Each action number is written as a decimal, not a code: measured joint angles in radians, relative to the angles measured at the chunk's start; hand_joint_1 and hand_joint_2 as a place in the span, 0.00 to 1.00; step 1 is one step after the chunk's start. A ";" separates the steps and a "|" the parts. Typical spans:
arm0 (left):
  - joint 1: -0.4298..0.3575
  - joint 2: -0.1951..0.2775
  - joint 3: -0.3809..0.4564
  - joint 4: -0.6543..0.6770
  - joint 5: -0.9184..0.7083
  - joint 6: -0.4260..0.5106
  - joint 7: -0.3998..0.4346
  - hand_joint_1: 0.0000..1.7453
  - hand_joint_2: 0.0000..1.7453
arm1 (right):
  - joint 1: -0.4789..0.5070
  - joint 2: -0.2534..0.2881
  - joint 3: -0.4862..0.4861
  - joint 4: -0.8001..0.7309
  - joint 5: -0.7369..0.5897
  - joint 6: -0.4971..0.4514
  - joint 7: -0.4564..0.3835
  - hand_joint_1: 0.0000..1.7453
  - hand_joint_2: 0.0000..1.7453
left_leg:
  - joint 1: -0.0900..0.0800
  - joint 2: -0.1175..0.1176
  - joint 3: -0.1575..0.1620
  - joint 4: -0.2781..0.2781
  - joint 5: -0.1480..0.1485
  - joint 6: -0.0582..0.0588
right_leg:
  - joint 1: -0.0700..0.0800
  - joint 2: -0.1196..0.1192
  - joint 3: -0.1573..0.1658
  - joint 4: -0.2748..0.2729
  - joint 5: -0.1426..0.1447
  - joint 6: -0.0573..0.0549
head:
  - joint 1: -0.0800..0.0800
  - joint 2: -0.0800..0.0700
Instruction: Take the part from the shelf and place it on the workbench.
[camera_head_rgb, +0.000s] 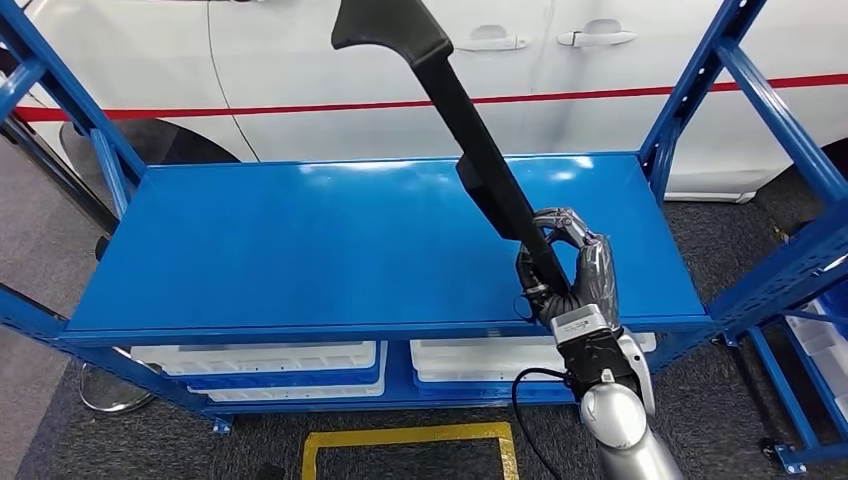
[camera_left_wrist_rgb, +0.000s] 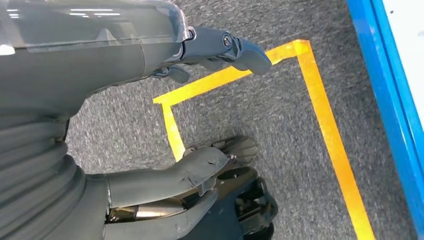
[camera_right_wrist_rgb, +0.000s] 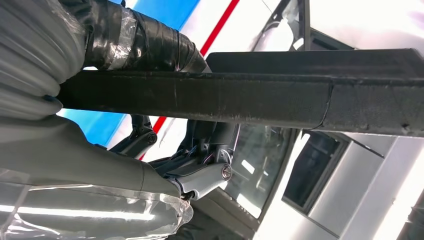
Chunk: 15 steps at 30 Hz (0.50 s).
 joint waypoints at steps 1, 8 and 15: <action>0.000 0.000 0.000 0.000 0.000 0.000 0.001 0.00 1.00 | 0.000 0.000 0.000 0.000 0.000 0.000 0.000 1.00 1.00 | -0.001 -0.002 -0.004 0.004 0.004 -0.006 | 0.003 0.003 -0.004 0.000 0.001 -0.007 | 0.000 0.000; 0.003 0.000 0.000 0.000 0.002 -0.004 0.006 0.00 1.00 | -0.007 0.006 0.000 0.001 0.000 0.009 0.002 1.00 1.00 | 0.013 -0.002 -0.064 0.186 -0.162 -0.045 | 0.007 -0.005 -0.064 -0.005 0.059 -0.053 | -0.001 0.000; -0.005 -0.001 0.000 0.000 0.002 -0.008 0.009 0.00 1.00 | -0.010 0.007 0.000 0.000 0.000 0.010 0.003 1.00 1.00 | 0.000 -0.002 0.146 0.014 -0.132 -0.007 | 0.017 -0.011 -0.127 -0.009 0.119 -0.046 | -0.001 0.000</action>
